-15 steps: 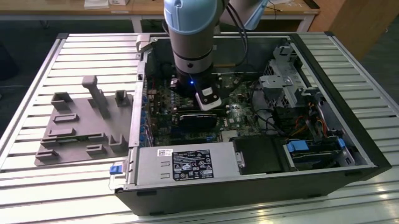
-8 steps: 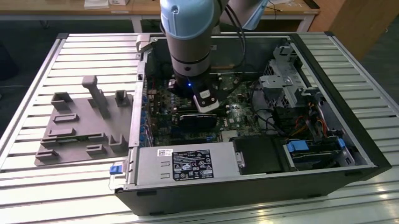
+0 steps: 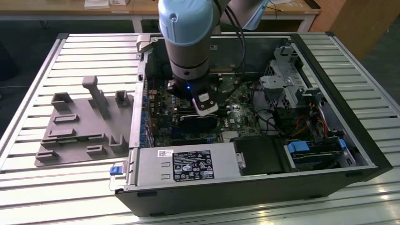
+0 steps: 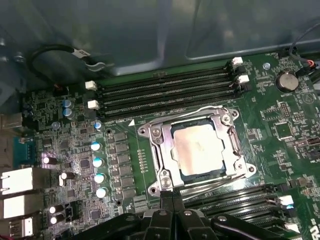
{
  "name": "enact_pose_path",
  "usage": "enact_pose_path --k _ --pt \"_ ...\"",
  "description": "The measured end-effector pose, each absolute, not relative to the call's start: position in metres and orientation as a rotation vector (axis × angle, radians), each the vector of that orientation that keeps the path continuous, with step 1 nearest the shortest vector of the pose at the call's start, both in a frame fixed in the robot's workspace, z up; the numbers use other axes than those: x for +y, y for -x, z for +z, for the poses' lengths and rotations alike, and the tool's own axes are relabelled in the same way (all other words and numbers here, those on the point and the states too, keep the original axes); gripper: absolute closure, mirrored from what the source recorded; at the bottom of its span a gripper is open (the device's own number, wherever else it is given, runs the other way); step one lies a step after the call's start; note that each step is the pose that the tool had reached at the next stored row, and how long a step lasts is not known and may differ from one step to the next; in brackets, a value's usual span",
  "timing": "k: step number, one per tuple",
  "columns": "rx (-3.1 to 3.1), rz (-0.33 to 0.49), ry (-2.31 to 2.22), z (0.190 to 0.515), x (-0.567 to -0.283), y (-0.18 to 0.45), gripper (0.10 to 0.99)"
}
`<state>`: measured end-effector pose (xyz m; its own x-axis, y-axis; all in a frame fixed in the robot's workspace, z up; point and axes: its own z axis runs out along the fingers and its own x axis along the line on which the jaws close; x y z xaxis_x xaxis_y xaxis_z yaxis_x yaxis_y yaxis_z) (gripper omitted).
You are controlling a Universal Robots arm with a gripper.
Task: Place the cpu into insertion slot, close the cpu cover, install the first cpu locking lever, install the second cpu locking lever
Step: 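Install the second cpu locking lever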
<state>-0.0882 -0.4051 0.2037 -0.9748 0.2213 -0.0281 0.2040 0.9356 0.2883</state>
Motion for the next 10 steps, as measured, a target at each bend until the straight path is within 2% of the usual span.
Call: enact_pose_path --k 10 --pt "3.028 0.499 -0.328 0.1987 -0.4092 0.0907 0.984"
